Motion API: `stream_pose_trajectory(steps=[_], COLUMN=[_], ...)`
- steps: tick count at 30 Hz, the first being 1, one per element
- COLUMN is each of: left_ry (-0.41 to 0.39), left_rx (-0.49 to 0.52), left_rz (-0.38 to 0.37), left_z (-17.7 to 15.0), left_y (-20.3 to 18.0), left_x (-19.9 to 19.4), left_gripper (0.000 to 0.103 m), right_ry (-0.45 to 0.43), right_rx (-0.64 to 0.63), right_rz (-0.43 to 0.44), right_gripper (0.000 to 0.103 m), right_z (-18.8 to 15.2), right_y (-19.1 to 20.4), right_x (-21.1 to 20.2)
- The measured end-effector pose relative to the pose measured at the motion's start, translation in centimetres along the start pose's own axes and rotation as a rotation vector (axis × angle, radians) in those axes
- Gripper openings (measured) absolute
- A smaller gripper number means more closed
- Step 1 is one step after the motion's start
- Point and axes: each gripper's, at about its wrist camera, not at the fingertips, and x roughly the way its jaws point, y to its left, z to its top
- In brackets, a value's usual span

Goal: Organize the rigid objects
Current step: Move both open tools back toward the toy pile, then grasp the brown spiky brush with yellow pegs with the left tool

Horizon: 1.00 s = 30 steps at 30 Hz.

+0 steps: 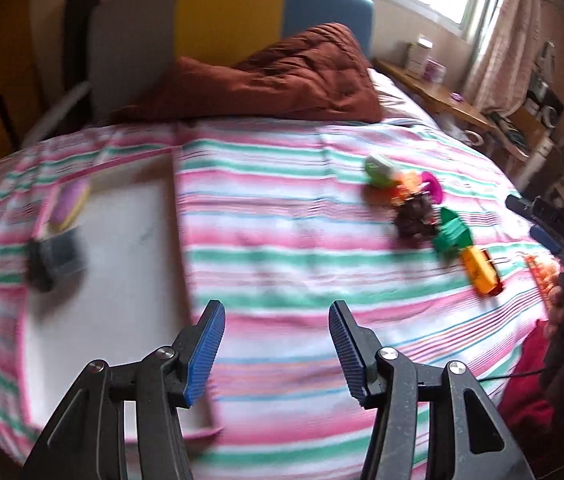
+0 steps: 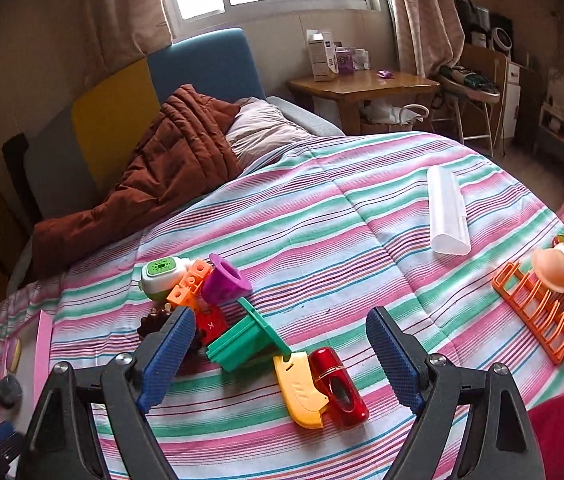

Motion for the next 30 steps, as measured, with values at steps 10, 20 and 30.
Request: stream_pose_trajectory(steps=[10, 20, 30], left_ry=[0.079, 0.074, 0.184], left_rx=[0.131, 0.17, 0.095], left_rz=[-0.168, -0.272, -0.272], left_z=[4.8, 8.4, 9.6], left_y=[-6.9, -12.0, -12.7], left_x=[6.1, 11.0, 16.9], left_gripper=[0.054, 0.075, 0.065], right_ry=[0.007, 0.028, 0.021], right_rx=[0.045, 0.103, 0.136], right_rz=[0.017, 0.031, 0.011], right_gripper=[0.088, 0.09, 0.09], right_z=[0.7, 1.1, 1.6], right_y=[-1.0, -2.2, -3.6], right_x=[-0.1, 0.2, 0.2])
